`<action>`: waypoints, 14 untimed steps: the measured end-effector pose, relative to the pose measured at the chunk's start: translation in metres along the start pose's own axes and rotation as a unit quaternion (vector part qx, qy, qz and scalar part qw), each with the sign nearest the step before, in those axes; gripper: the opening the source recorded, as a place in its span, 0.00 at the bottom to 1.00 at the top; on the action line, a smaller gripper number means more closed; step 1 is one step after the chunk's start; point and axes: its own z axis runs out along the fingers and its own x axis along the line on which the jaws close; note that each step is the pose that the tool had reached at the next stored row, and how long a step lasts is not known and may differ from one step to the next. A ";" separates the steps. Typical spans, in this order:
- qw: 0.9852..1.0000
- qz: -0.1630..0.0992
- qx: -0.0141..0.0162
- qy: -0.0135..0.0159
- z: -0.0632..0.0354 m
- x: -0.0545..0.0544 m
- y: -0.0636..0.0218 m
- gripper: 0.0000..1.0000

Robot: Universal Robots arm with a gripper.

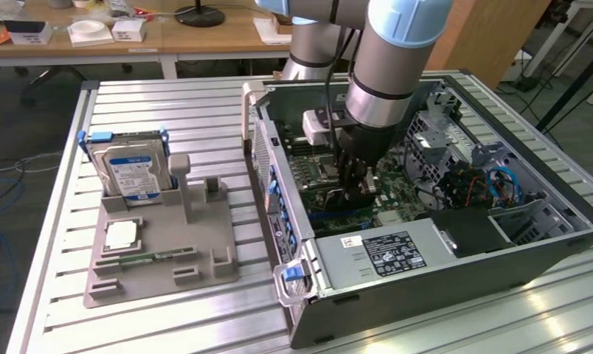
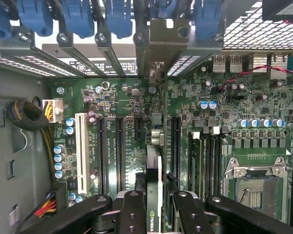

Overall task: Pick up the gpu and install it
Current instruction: 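Insert the gpu into the slot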

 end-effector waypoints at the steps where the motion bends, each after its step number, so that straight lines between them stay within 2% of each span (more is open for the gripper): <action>1: 1.000 0.000 0.000 0.000 0.0006 0.000 0.0000 0.26; 8: 1.000 0.000 0.000 0.000 0.0050 0.000 0.0007 0.26; 14: 1.000 0.000 0.000 -0.001 0.0044 0.000 0.0009 0.26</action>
